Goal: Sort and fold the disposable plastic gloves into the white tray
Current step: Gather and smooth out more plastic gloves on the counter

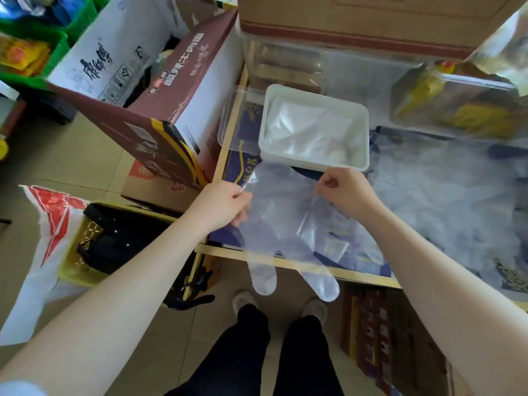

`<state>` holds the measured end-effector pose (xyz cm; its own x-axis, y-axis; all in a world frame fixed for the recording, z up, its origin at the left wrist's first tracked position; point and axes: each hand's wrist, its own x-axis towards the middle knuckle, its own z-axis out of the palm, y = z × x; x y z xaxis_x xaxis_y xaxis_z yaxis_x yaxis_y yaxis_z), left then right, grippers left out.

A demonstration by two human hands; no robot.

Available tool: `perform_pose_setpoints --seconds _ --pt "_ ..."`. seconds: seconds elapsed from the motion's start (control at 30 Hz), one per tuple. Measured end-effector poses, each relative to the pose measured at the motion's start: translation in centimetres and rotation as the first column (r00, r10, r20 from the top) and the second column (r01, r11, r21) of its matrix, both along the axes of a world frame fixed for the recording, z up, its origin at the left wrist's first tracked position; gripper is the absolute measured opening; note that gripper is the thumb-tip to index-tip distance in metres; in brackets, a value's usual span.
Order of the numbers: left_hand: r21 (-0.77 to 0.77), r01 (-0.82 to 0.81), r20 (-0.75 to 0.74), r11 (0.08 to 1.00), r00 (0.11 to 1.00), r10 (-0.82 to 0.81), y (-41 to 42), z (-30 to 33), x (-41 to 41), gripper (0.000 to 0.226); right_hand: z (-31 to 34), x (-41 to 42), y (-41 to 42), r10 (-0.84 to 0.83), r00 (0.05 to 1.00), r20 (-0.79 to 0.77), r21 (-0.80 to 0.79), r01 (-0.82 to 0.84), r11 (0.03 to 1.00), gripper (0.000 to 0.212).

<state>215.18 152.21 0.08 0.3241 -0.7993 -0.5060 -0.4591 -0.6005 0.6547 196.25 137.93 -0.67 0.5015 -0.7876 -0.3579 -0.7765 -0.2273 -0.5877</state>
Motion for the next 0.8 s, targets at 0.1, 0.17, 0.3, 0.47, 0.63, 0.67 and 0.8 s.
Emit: perform_pose_setpoints --seconds 0.1,0.17,0.3,0.47,0.63,0.67,0.8 --pt "0.013 0.139 0.343 0.990 0.929 -0.135 0.0 -0.3 0.6 0.033 -1.0 0.3 0.1 -0.031 0.995 -0.092 -0.097 0.022 0.995 0.009" --pt "0.043 0.172 0.507 0.984 0.845 -0.170 0.1 -0.3 0.9 0.021 -1.6 0.5 0.4 -0.021 0.991 -0.130 -0.119 0.005 0.993 0.007" --pt "-0.015 0.415 0.682 0.910 0.670 -0.294 0.1 -0.6 0.7 0.046 -2.8 0.8 1.3 0.059 0.984 -0.170 -0.226 -0.097 0.969 0.015" --pt "0.062 0.668 0.550 0.742 0.598 -0.583 -1.0 -2.3 -1.2 0.051 -3.5 0.8 1.6 0.073 0.983 -0.169 -0.342 -0.128 0.931 0.018" --pt "0.128 0.613 0.566 0.779 0.600 -0.565 -1.3 -3.3 -2.0 0.067 -3.1 -1.4 1.3 0.063 0.961 -0.268 -0.395 -0.169 0.903 0.019" --pt "0.130 0.600 0.568 0.789 0.608 -0.555 -1.4 -3.3 -2.1 0.068 -3.1 -2.2 1.2 0.034 0.954 -0.298 -0.392 -0.155 0.907 0.018" --pt "0.154 0.531 0.550 0.833 0.655 -0.519 -2.0 -3.3 -2.6 0.069 -2.2 -4.2 1.0 -0.214 0.970 -0.115 -0.135 0.198 0.971 0.020"
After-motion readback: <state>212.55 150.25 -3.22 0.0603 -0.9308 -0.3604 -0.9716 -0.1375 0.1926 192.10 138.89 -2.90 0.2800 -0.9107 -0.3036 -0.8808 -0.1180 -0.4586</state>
